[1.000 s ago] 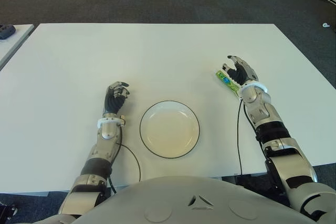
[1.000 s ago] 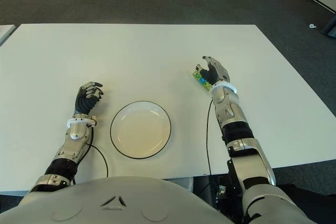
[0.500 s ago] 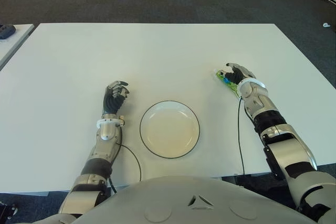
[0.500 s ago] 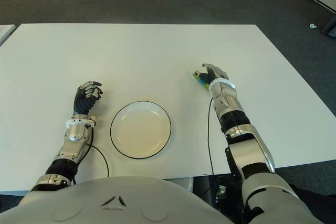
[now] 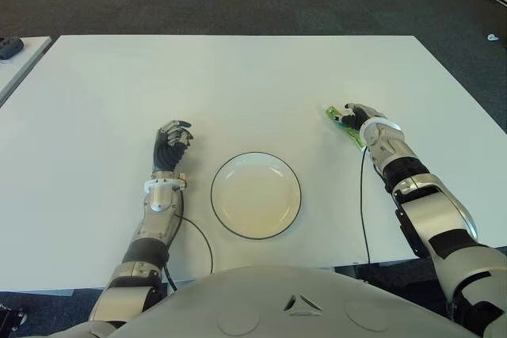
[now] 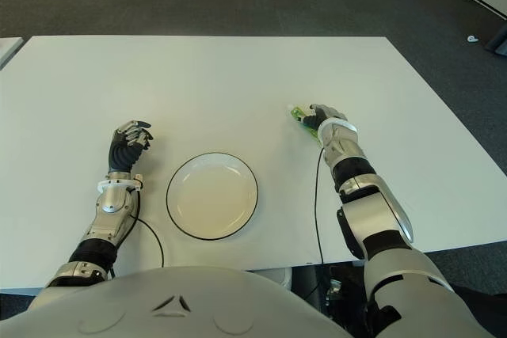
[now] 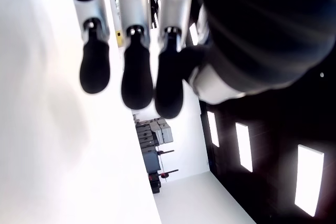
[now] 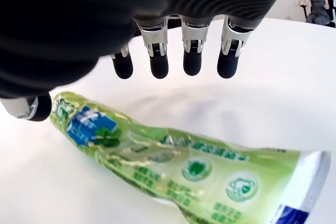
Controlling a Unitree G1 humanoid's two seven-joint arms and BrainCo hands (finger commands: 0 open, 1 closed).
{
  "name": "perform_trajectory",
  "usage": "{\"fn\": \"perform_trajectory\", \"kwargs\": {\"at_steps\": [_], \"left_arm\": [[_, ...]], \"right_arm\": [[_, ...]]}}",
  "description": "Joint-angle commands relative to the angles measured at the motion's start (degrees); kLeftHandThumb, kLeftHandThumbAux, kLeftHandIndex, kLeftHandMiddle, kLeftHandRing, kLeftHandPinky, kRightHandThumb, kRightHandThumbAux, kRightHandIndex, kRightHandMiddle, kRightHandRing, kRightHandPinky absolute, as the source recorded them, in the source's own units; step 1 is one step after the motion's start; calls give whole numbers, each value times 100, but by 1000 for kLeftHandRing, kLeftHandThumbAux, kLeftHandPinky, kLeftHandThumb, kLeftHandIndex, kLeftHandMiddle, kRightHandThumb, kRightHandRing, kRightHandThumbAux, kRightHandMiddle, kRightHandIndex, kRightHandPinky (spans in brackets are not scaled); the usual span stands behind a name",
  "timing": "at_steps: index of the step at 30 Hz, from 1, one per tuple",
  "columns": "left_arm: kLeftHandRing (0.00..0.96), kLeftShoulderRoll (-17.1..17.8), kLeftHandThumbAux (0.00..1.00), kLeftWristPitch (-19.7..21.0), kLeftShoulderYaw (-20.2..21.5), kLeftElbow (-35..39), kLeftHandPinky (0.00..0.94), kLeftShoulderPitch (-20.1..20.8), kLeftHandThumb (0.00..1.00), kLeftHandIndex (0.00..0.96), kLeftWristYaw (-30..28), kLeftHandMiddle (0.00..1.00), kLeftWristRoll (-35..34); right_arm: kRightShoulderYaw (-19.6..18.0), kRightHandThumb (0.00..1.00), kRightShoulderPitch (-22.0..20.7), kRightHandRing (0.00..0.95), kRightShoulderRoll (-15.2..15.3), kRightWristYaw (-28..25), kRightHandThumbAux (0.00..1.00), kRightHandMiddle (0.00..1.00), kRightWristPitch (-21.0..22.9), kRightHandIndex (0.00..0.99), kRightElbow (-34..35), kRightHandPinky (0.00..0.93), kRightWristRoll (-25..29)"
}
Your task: Put the toothpaste on the table into the plate.
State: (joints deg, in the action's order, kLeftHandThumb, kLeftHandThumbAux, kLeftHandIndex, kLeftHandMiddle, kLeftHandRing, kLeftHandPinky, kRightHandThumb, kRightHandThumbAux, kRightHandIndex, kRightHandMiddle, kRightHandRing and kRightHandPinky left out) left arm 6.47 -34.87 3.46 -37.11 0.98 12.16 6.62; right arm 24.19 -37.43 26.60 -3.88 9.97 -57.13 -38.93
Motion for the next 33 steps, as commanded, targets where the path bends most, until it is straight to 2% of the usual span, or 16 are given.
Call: {"fn": "perform_trajectory", "kwargs": {"at_steps": [1,9,18,28,33], "left_arm": [[697,-74,718,-84,-7,-207,655,-181,696,440,-44,717,-19],[693,-68,718,-245,62,-413,635,-121,695,440,-253,714,-237],[698,-51,718,-219,88,-387,652,-138,695,440,-284,718,-274],[691,-91,719,-172,114,-330,638,-157,695,439,-240,712,-329],[684,-107,719,-186,128,-364,634,-147,694,439,-249,702,-356]], "right_arm": [[212,406,-119,0,-47,-188,234,0,-123,0,-180,0,-81],[394,368,-102,0,-35,-264,252,0,-292,0,-373,0,-70],[558,340,-100,0,-134,-277,244,0,-432,0,-753,0,-66],[867,335,-132,0,-481,-128,218,0,-529,0,-1457,0,-233],[977,349,-149,0,-619,-115,211,0,-504,0,-1550,0,-284]]}}
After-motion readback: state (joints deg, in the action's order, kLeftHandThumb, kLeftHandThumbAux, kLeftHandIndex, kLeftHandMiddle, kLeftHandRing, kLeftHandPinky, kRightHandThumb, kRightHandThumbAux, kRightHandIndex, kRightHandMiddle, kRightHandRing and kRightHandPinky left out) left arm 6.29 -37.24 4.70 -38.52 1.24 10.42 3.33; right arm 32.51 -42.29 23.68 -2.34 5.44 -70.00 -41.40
